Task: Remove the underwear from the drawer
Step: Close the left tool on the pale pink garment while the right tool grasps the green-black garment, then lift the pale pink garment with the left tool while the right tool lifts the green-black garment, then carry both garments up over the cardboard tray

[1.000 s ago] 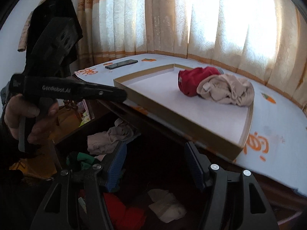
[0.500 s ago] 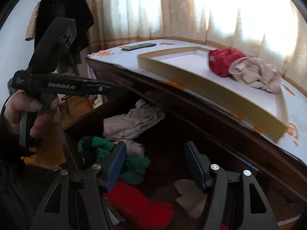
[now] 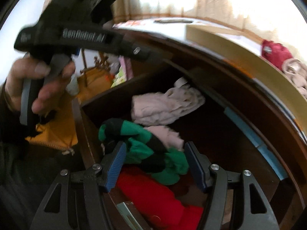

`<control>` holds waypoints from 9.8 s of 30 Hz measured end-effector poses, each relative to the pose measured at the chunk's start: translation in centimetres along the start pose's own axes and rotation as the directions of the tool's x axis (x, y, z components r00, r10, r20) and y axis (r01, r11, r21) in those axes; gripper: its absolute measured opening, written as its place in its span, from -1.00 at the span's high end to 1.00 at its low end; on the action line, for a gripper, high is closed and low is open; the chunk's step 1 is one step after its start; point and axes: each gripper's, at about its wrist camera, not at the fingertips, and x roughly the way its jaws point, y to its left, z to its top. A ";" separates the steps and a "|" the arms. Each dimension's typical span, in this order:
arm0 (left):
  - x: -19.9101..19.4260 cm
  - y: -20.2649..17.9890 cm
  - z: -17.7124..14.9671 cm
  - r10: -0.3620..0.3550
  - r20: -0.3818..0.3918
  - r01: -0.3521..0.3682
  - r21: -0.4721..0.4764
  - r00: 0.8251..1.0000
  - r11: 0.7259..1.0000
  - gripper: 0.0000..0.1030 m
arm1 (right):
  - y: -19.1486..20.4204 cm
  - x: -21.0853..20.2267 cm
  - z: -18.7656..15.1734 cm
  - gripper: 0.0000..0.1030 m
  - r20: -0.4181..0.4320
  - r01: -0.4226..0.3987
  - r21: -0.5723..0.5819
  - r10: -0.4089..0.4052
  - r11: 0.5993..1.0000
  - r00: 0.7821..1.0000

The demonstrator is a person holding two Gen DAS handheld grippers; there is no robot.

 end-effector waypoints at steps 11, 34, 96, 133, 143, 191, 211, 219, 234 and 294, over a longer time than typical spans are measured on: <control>0.3 0.2 0.0 0.008 -0.020 -0.008 0.007 1.000 1.000 -0.01 | 0.4 2.9 1.5 -0.27 -0.135 -0.052 -0.031 0.047 0.998 0.990; 1.1 0.0 -0.4 0.007 -0.056 -0.006 0.029 0.998 1.000 -0.14 | -0.7 5.7 1.5 0.35 -0.189 -0.171 0.035 0.174 0.985 0.966; 11.5 -3.4 -1.8 0.329 -0.301 -0.188 0.416 0.895 0.890 0.59 | -5.9 4.4 -1.5 0.50 -0.159 -0.064 0.219 0.101 0.974 0.982; 5.1 -4.4 -3.4 0.226 -0.036 -0.199 0.353 0.973 0.914 0.67 | -8.9 -1.1 -4.9 0.54 0.141 -0.145 0.301 0.106 0.943 0.984; 4.7 -4.7 -4.4 0.203 -0.049 -0.173 0.354 0.978 0.919 0.67 | -9.0 -1.6 -4.9 0.54 0.152 -0.148 0.298 0.106 0.943 0.983; -0.2 -5.7 -8.2 0.103 0.136 -0.141 0.310 0.985 0.940 0.67 | -7.7 -5.7 -7.1 0.54 0.311 -0.150 0.204 0.081 0.967 0.947; -2.3 -6.1 -8.7 0.079 0.234 -0.152 0.313 0.969 0.937 0.67 | -8.3 -7.2 -8.6 0.54 0.396 -0.178 0.206 0.084 0.962 0.914; -3.4 -6.5 -9.3 0.065 0.269 -0.154 0.321 0.961 0.934 0.67 | -8.6 -7.9 -8.9 0.54 0.436 -0.205 0.210 0.096 0.956 0.895; -5.1 -7.2 -9.1 0.054 0.354 -0.180 0.334 0.934 0.925 0.67 | -8.5 -8.7 -8.9 0.54 0.487 -0.214 0.202 0.091 0.956 0.869; -8.9 -7.9 -4.7 0.028 0.497 -0.230 0.350 0.867 0.908 0.67 | -9.6 -12.6 -6.4 0.67 0.583 -0.267 0.274 0.061 0.924 0.810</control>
